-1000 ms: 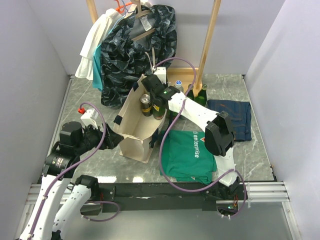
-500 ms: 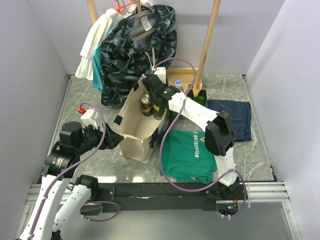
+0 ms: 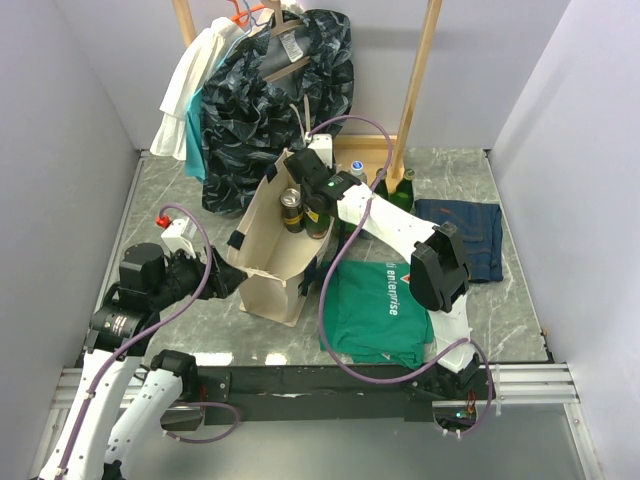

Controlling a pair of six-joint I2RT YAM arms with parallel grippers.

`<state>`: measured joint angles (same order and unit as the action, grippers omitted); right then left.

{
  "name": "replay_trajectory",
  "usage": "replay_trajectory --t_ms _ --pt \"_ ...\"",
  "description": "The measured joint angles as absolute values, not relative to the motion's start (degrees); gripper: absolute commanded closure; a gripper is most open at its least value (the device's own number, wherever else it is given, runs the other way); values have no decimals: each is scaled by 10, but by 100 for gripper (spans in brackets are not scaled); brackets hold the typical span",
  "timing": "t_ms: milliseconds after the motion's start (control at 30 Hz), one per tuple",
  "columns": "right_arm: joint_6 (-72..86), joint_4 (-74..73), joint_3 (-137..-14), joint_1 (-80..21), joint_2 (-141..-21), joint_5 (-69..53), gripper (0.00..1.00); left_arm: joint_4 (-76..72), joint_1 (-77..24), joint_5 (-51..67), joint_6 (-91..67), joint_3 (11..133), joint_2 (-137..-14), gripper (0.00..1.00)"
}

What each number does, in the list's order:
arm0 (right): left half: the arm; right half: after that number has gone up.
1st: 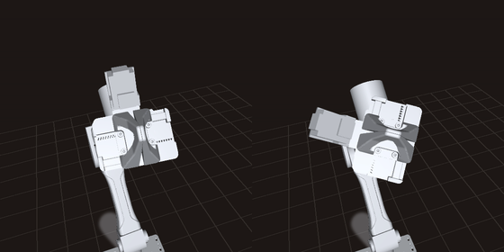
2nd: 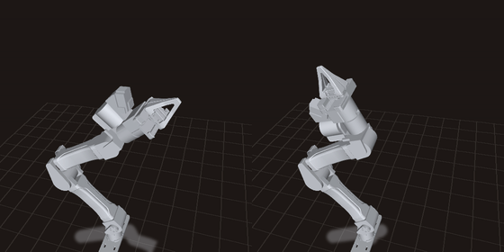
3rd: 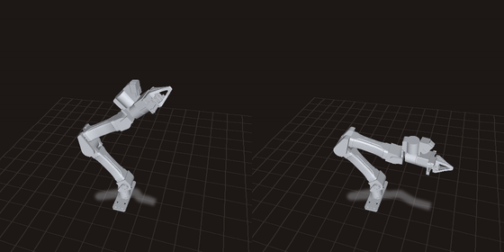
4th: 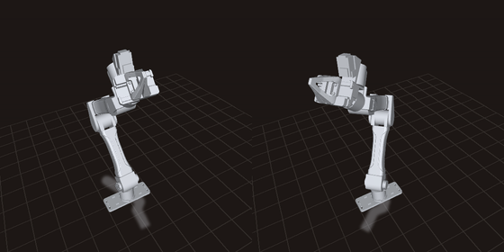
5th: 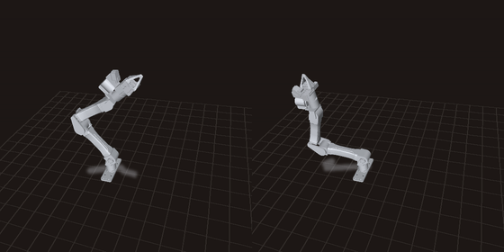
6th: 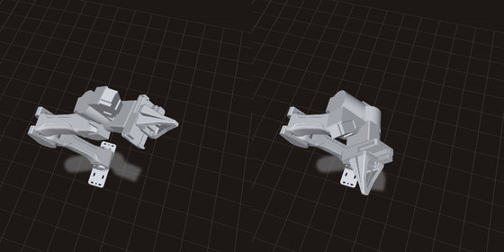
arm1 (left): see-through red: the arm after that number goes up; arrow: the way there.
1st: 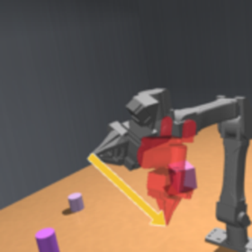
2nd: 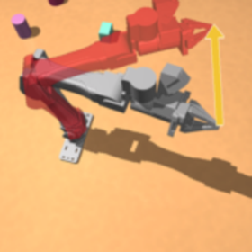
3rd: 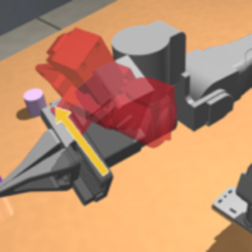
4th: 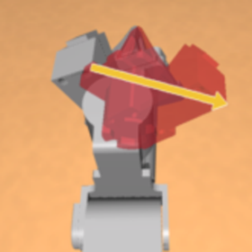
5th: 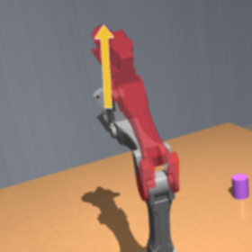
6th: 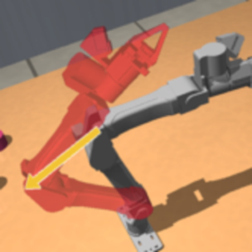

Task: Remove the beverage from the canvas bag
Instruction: Take out the drink from the canvas bag.

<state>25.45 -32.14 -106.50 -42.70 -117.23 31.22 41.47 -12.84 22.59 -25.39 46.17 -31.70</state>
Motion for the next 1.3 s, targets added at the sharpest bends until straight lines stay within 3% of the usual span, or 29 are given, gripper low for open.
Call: replay_trajectory --t_ms 67,1300 --pt "255 -321 -1065 -427 -1172 312 100 415 -128 226 -254 462 -317 23" --pt "177 -335 -1045 -432 -1137 280 100 415 -128 226 -254 462 -317 23"
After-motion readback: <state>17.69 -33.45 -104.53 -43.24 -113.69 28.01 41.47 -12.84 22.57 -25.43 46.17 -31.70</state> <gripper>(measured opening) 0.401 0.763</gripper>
